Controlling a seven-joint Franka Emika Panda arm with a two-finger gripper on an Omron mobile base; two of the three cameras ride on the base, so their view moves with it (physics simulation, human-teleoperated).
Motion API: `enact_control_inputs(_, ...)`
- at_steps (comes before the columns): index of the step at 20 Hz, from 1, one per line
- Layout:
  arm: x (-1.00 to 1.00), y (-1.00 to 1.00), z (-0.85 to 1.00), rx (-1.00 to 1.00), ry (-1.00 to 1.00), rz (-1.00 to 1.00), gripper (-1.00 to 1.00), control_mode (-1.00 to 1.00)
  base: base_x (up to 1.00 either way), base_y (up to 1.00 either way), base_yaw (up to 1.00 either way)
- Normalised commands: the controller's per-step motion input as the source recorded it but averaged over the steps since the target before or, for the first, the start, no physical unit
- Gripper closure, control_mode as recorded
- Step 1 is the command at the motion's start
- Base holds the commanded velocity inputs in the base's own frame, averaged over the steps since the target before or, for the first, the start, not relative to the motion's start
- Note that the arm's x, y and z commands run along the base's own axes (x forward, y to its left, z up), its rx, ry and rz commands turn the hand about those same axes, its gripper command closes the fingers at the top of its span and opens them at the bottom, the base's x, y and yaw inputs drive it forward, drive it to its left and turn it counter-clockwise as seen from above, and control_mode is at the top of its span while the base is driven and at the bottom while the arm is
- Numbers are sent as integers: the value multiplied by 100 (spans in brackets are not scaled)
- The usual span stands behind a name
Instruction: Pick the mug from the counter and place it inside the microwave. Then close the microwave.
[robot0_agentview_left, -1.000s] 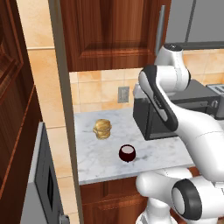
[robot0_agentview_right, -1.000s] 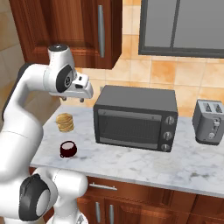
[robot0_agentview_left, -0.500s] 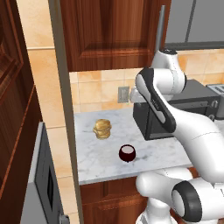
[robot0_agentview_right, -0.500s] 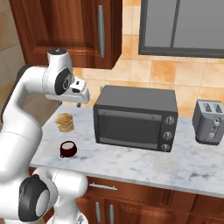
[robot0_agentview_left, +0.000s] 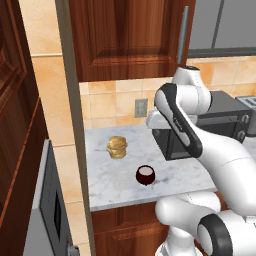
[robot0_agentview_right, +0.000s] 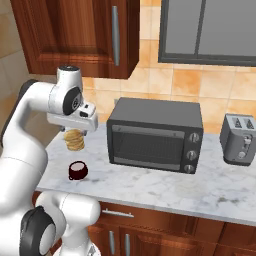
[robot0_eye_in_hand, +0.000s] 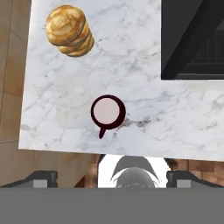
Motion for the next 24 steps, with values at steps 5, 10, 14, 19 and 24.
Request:
enact_control_inputs(5,-14,28,-74,4,2,0,-100,-100,0,0,0)
enact_control_inputs(10,-2,33,-47,1,1,-4,-100,-100,0,0,0)
enact_control_inputs(14,0,16,-28,-1,-3,-7,-100,-100,0,0,0)
enact_control_inputs(19,8,6,-16,-4,-2,-6,-100,-100,0,0,0)
enact_control_inputs(24,17,0,-15,-3,-2,-6,-100,-100,0,0,0)
